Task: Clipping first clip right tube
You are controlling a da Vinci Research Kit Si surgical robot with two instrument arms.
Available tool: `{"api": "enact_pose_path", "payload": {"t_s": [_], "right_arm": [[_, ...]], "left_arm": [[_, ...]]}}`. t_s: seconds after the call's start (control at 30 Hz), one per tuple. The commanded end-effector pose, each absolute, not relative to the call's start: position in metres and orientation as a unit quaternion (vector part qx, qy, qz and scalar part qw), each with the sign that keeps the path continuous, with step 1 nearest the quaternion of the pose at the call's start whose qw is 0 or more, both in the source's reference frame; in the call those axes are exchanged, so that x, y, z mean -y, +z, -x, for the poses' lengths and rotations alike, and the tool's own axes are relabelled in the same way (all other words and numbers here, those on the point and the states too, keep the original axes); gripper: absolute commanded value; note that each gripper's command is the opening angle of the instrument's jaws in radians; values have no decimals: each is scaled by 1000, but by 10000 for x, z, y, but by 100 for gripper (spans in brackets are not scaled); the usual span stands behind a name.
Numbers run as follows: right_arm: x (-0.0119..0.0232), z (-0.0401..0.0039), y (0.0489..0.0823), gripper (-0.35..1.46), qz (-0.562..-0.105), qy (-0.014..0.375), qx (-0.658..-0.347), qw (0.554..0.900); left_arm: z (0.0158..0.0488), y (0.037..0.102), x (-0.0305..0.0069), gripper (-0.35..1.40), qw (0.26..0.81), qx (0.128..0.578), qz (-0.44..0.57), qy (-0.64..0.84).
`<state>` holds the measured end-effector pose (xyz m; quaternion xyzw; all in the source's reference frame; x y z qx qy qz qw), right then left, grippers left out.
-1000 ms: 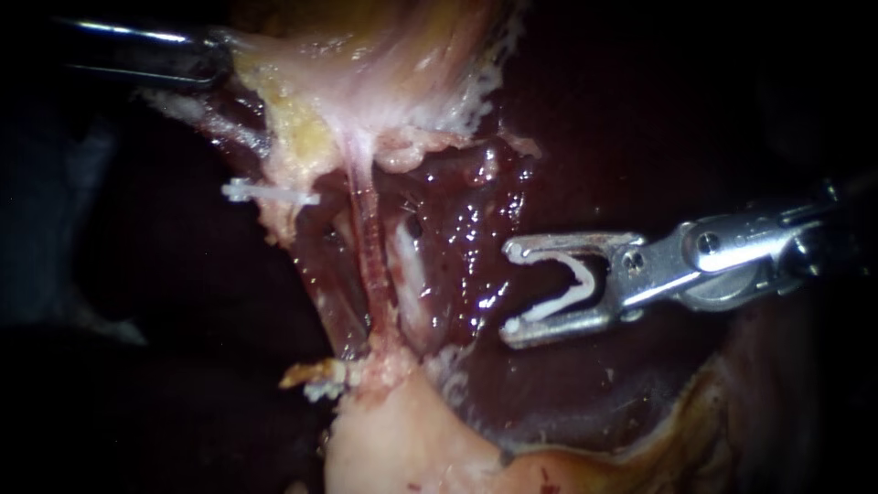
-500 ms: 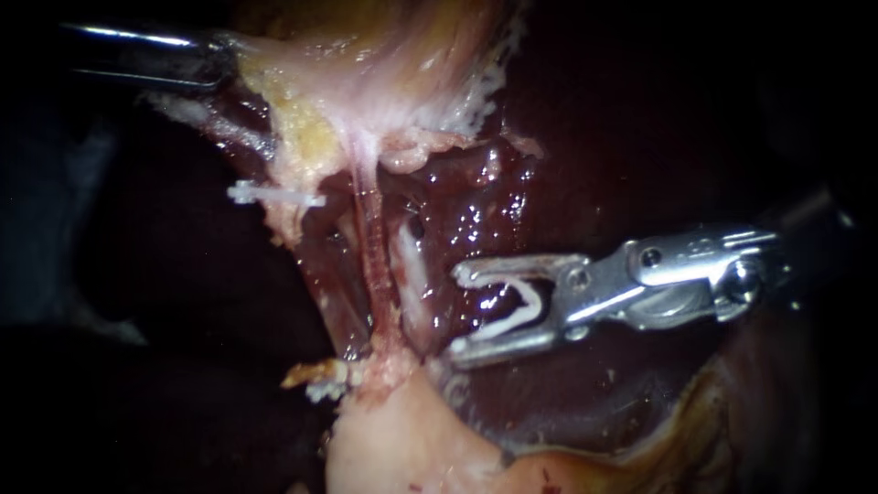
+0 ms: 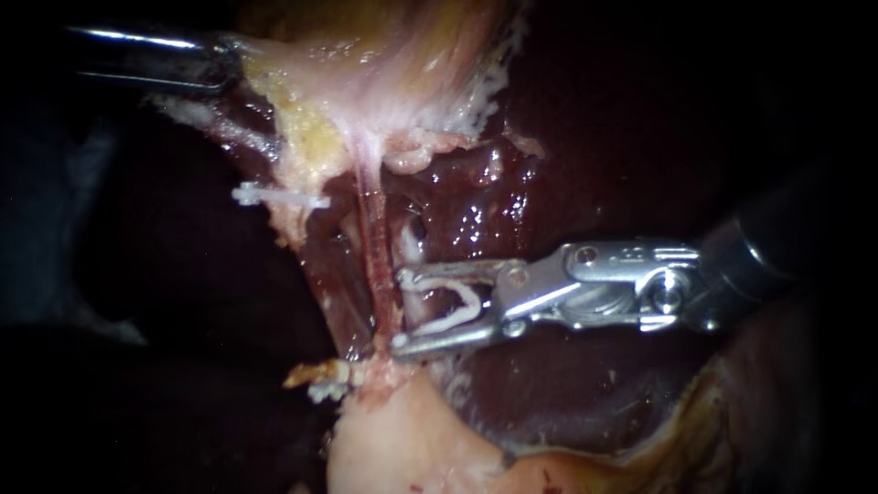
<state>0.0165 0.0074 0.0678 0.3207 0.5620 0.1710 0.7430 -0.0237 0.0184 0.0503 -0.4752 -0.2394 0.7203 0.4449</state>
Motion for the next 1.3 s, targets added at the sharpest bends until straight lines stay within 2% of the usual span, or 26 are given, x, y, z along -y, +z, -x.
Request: {"api": "enact_pose_path", "payload": {"t_s": [0.03, 0.27, 0.53, 0.7, 1.07, 1.3], "right_arm": [[-73, -169, 679, 50, -323, 171, -564, 740], [-65, -193, 686, 50, -347, 170, -575, 721], [-61, -197, 684, 50, -355, 177, -581, 711], [-50, -198, 671, 50, -368, 182, -587, 698], [-24, -207, 628, 45, -423, 132, -599, 667], [-28, -208, 626, 35, -427, 149, -593, 666]], "left_arm": [[237, 503, -184, -35, 445, 239, 475, 720], [237, 504, -185, -35, 445, 239, 475, 721], [236, 505, -185, -35, 445, 239, 475, 721], [236, 505, -185, -35, 445, 239, 475, 721], [236, 506, -186, -35, 445, 239, 475, 721], [236, 506, -186, -35, 445, 239, 475, 721]]}}
